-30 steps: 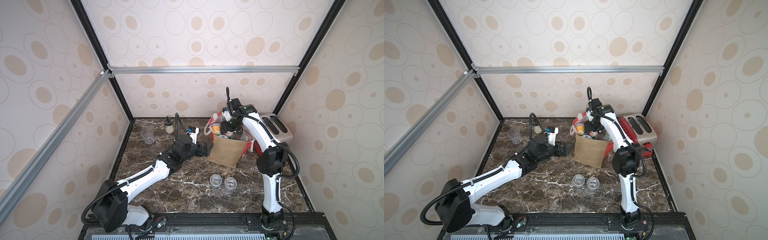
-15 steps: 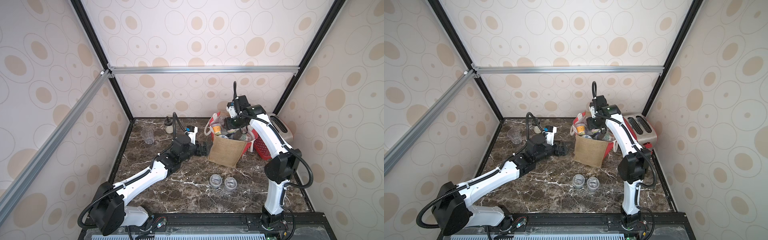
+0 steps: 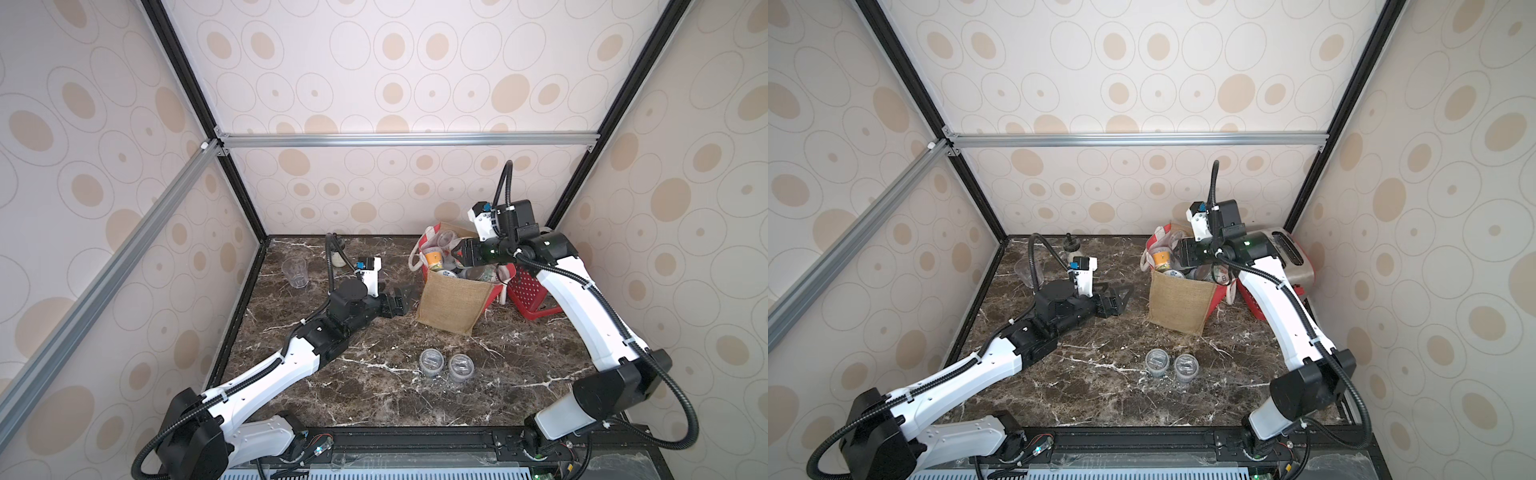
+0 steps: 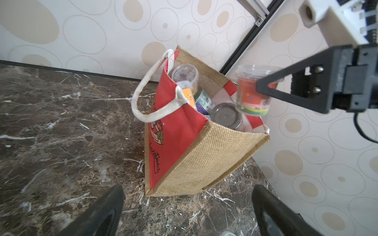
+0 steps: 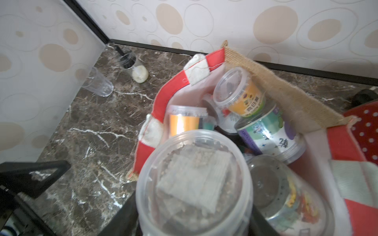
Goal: Take out the seed jars from the canvas bag
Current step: Place the seed jar at the center of the board.
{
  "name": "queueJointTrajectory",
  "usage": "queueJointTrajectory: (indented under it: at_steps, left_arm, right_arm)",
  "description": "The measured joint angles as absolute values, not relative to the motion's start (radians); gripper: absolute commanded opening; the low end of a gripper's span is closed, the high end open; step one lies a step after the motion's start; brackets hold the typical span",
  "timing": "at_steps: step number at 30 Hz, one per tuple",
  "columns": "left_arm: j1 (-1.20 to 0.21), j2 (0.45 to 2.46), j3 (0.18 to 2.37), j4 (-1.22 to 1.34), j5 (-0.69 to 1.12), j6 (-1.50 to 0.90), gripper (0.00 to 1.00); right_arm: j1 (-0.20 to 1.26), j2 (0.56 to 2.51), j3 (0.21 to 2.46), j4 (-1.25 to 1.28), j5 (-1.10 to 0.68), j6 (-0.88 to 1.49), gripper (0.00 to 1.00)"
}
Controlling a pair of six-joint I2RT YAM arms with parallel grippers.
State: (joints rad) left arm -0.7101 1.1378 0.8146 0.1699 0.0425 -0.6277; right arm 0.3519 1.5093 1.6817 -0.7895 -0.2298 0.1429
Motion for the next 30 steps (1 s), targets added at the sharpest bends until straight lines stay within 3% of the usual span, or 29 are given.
queueJointTrajectory:
  at_steps: [7,12,20,30]
  left_arm:
    - [-0.711,0.910,0.661,0.189,-0.101,-0.632,0.98]
    - [-0.712,0.780,0.612,0.159,-0.196,-0.637,0.98]
    - [-0.712,0.669,0.588,0.049,-0.299,-0.651,0.98]
    - [-0.712,0.678,0.562,-0.041,-0.319,-0.685,0.98]
  right_arm:
    - [0.554,1.304,1.390,-0.585,-0.295,0.160,0.62]
    - [0.754,1.263,1.186,-0.408,-0.258,0.171,0.62]
    - [0.931,1.369,0.944,-0.183,-0.142,0.194,0.62]
    - [1.005,1.555,0.886,0.001,-0.041,0.213,0.62]
